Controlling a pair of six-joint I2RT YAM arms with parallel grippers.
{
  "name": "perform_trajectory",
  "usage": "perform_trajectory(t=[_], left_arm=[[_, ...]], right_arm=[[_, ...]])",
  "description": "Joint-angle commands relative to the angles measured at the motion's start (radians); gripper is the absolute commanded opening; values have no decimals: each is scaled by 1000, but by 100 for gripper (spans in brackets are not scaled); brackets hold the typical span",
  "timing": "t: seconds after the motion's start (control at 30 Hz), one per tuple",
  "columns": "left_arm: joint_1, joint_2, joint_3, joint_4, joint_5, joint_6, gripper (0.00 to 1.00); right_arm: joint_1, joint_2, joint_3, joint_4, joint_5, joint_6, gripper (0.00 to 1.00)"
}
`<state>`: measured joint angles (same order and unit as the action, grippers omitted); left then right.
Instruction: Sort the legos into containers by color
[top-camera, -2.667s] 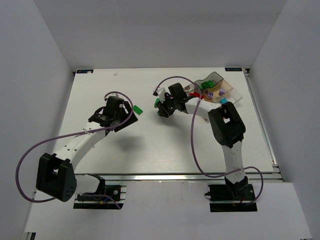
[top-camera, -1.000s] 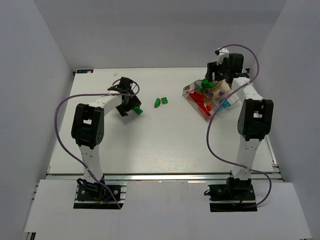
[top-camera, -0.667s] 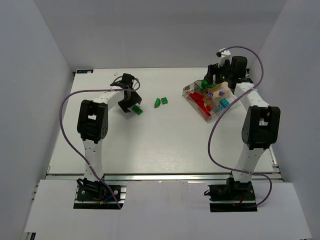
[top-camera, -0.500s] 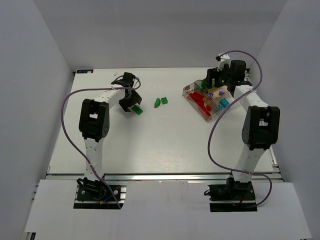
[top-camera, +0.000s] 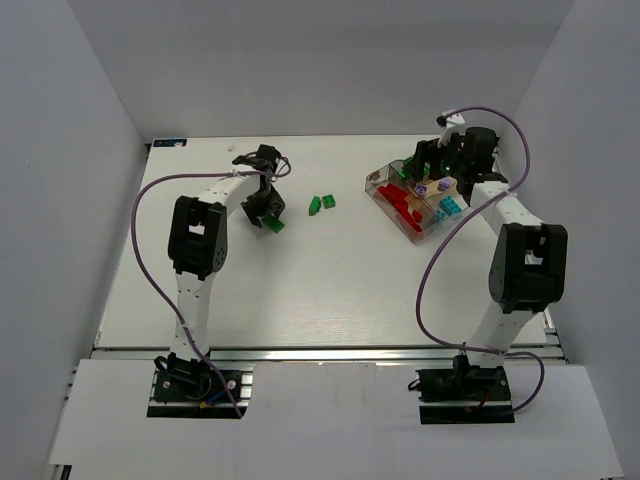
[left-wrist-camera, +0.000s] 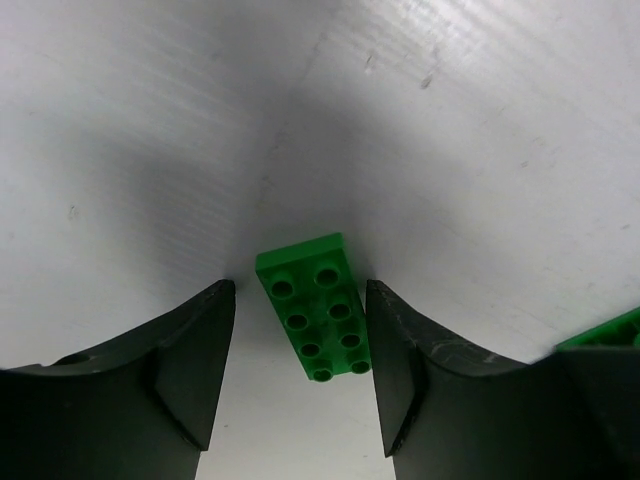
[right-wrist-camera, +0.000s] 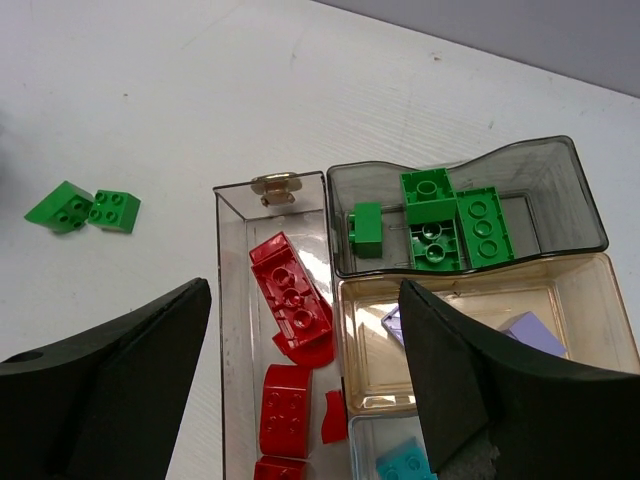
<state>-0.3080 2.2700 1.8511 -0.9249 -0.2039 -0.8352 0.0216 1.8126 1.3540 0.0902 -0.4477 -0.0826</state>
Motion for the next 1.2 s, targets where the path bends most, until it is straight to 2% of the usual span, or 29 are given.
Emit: perform_trajectory(t=[0.0,0.07,0.17,0.2,0.3,0.33,0.43,0.53,0.57,0.63,0.7,0.73,0.8,0.83,0.87,0.9,1.03,1.17], left_arm=[[-22,72,-30,-117,-55,30,65],[-22,83,-27,-135,-66,39,65],[-22,86,-42,-153,-80,42,56],[-22,77,-55,-147,-78,42,50],[-22,42,-110,-112,-54,33,39],[-22,31,-119,-89,-37,28,30],[-22,-30,-150,-25,-2,27,16],[-22,-142,-193,94,93,28,9],[-22,-173,-200,122,153,27,7],[-22,-229,-229,220,202,10,5],[-22,-302,-265,303,314,-43,5],[-31,-320,-283,337,340,-67,5],[-31,-372,-322,418,407,-140,5],[-31,-386,-338,451,426,-166,5],[-40,-412,-370,468,442,-188,5],[-40,-421,-383,498,469,-237,4],[-60,-466,-415,549,503,-330,4],[-88,-475,-408,551,512,-389,4]], right_arm=[[-2,-70,-38,88,-31,21,81],[-6,-87,-52,101,-40,21,82],[-2,-105,-78,108,-54,23,82],[0,-108,-84,108,-59,26,82],[1,-124,-96,89,-85,8,88],[1,-133,-98,83,-100,-17,89],[5,-165,-121,85,-184,-48,89],[8,-179,-132,37,-336,-94,89],[6,-174,-127,17,-467,-79,89],[12,-132,-76,-44,-621,-46,89],[52,-113,-53,-89,-687,18,85],[69,-122,-59,-125,-687,8,75],[127,-151,-100,-110,-614,13,61],[177,-156,-113,-103,-593,30,45],[198,-156,-116,-68,-526,56,40],[213,-147,-105,-72,-496,102,38],[300,-102,-58,-60,-375,201,56],[360,-53,28,-89,-326,240,60]])
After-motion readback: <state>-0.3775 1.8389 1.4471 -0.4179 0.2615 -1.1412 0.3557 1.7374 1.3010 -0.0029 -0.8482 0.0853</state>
